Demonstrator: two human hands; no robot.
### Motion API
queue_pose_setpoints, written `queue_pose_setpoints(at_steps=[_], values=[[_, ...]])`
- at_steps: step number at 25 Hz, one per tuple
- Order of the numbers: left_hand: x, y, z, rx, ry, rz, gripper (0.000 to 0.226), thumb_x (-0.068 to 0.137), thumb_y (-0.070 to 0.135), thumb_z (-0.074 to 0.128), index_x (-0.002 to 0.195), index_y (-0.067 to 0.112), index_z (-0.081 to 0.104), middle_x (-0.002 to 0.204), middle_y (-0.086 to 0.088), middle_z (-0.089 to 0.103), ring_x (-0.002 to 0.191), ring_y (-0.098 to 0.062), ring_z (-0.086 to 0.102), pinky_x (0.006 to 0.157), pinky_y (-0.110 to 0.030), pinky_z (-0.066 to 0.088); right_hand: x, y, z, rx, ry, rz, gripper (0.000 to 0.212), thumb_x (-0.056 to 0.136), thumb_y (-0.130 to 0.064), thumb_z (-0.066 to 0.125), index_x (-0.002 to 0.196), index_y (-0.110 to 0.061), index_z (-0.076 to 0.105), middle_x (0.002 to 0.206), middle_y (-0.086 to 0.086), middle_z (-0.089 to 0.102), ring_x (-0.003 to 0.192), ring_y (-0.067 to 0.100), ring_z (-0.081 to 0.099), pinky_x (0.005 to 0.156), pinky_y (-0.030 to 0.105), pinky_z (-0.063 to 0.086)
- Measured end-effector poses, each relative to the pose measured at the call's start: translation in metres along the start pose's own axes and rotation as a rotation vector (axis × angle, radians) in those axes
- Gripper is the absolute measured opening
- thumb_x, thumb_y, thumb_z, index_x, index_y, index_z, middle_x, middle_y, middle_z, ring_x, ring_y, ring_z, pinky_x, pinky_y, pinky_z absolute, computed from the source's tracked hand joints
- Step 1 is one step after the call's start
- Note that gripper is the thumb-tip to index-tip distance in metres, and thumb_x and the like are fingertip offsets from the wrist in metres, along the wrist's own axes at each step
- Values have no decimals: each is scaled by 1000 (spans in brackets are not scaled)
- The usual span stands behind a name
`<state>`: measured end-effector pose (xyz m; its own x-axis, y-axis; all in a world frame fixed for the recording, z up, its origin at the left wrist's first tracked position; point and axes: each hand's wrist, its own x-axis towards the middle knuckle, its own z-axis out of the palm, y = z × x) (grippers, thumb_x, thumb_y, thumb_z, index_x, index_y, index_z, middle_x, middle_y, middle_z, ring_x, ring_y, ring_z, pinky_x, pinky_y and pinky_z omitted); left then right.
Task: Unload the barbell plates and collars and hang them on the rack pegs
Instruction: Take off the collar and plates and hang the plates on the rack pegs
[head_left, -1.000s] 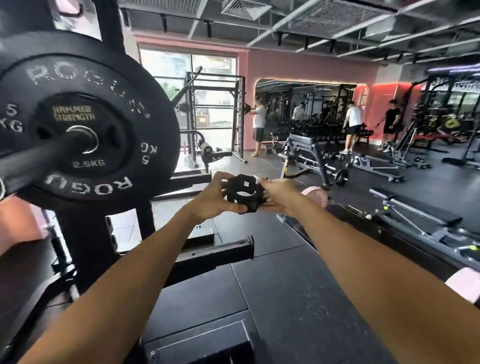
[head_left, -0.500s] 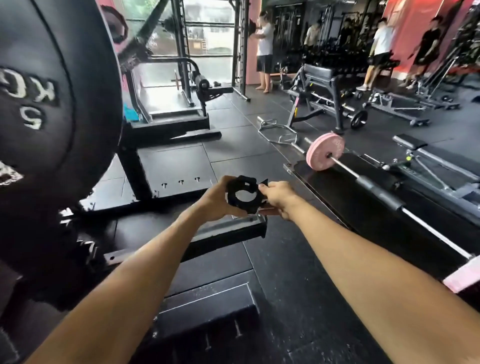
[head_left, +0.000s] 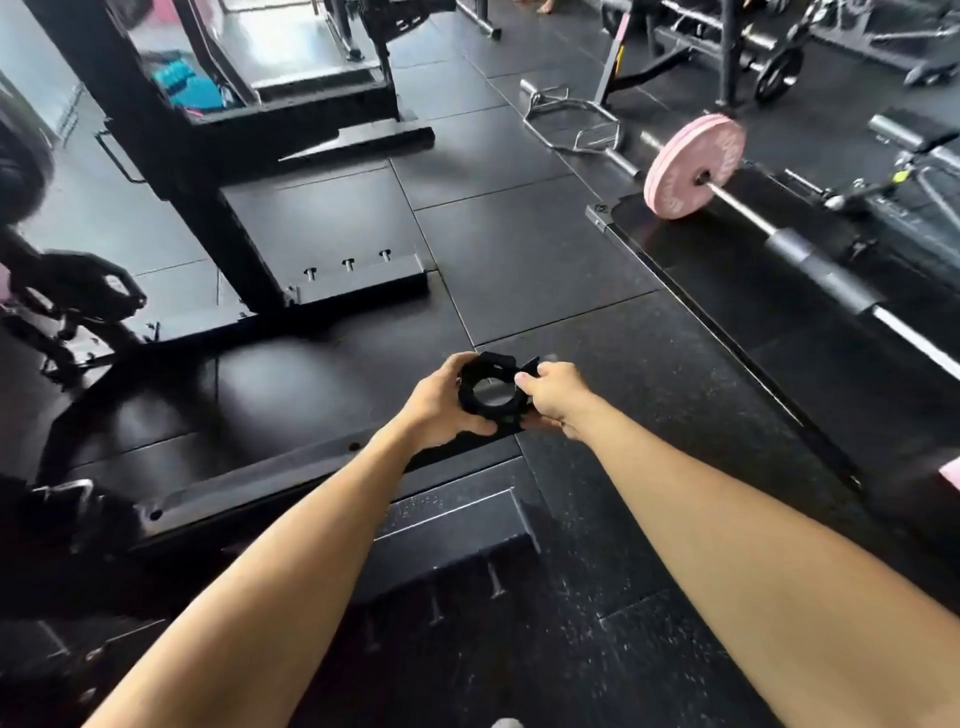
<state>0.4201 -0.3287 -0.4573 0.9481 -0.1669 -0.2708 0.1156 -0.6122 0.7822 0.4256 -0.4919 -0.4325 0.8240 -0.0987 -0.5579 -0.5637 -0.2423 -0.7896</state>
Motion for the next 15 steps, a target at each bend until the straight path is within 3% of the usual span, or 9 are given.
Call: queue_pose_setpoints(at_steps=[3, 6, 8, 12, 15], values=[[16, -16, 9, 6, -21, -24, 96, 55, 11, 90, 137, 26, 43, 120, 1, 65, 111, -20, 61, 99, -38, 50, 18, 10, 6, -50, 11, 7, 28, 98, -13, 51, 121, 2, 54, 127, 17, 54, 108, 32, 56, 77, 44, 56], [24, -23, 17, -14, -30, -43, 93, 59, 10, 88, 139, 25, 42, 121, 0, 63, 112, -20, 60, 101, -35, 48, 31, 20, 7, -122, 56, -8, 42, 98, -16, 52, 135, 3, 46, 138, 15, 48, 121, 34, 51, 88, 41, 54], [29, -26, 20, -20, -28, -51, 94, 59, 11, 87, 140, 26, 40, 124, 1, 62, 115, -20, 59, 104, -37, 46, 33, 21, 6, -148, 64, -19, 44, 98, -17, 52, 137, 1, 45, 139, 14, 48, 124, 33, 50, 89, 32, 51], [23, -19, 17, -1, -69, -85, 105, 63, 13, 86, 149, 26, 26, 136, -1, 52, 128, -20, 48, 106, -27, 38, 26, 23, 3, -305, 82, -34, 51, 97, -34, 50, 139, -5, 44, 141, 15, 46, 125, 34, 48, 102, 42, 44], [7, -10, 10, 60, -24, -54, 116, 60, 23, 88, 153, 27, 18, 152, -4, 32, 139, -21, 33, 115, -38, 30, 7, 28, -2, -489, 153, -141, 55, 95, -43, 49, 141, -13, 42, 141, 12, 39, 125, 32, 47, 102, 42, 39]])
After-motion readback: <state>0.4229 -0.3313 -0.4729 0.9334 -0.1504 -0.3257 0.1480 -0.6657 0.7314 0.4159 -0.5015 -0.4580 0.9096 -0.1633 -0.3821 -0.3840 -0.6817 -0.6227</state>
